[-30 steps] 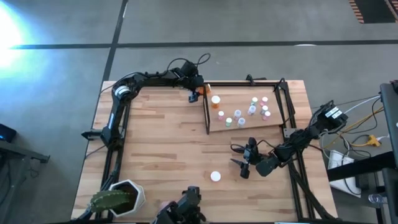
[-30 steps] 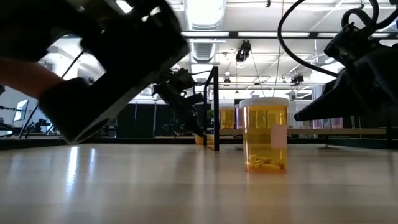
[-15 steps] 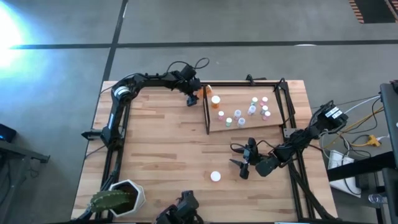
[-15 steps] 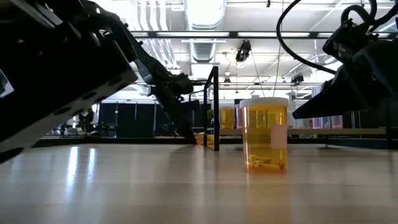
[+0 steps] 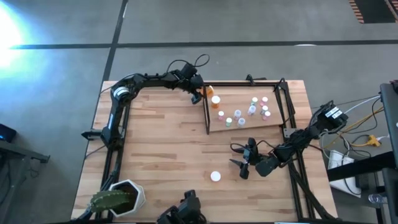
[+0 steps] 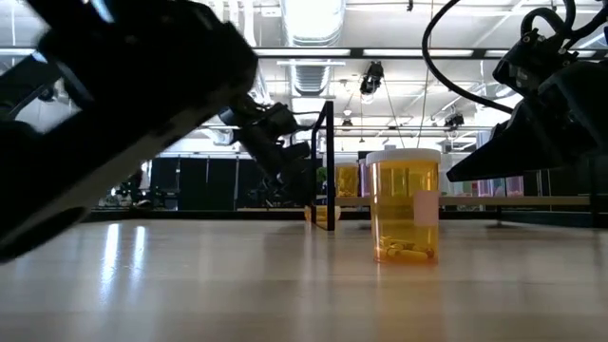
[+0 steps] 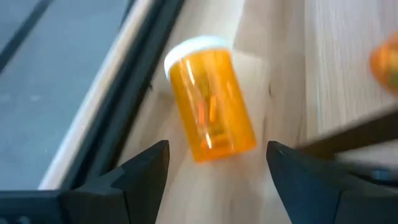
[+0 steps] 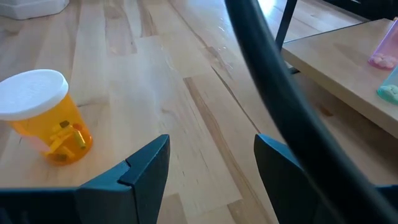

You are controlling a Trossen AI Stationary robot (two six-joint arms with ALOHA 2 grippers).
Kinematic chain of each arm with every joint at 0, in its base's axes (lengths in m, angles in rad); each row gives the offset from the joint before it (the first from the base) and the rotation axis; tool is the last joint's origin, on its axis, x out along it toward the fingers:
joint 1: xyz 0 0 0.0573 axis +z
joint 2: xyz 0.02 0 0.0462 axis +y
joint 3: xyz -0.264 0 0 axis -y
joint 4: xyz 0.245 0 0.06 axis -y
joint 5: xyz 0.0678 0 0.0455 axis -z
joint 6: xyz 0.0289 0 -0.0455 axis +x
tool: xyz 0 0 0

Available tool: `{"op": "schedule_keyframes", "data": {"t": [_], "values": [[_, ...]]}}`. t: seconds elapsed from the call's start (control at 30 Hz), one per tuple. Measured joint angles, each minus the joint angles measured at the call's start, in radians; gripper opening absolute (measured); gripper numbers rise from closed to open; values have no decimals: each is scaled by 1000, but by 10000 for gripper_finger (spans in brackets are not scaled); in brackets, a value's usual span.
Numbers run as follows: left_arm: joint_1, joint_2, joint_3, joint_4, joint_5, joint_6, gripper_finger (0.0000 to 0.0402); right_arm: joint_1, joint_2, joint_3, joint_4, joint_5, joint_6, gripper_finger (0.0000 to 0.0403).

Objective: Pick and place medicine bottles onto shelf by color
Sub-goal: Put the top orange pill bottle on the shelf

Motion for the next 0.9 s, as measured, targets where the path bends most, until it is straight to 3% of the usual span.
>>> {"op": "schedule_keyframes", "data": {"t": [0.1,0.4,0.53,0.9], "values": [[-1,5,-5,78,5,-21,253,0,0,0,-1,0,-1,224],[6,9,-7,91,26,-21,253,0,0,0,-1,0,-2,224],[16,17,-12,100,-52,-6,249,0,0,0,-1,0,4,224],[21,24,-16,107,-50,39,179,2,0,0,1,-7,30,224]]}}
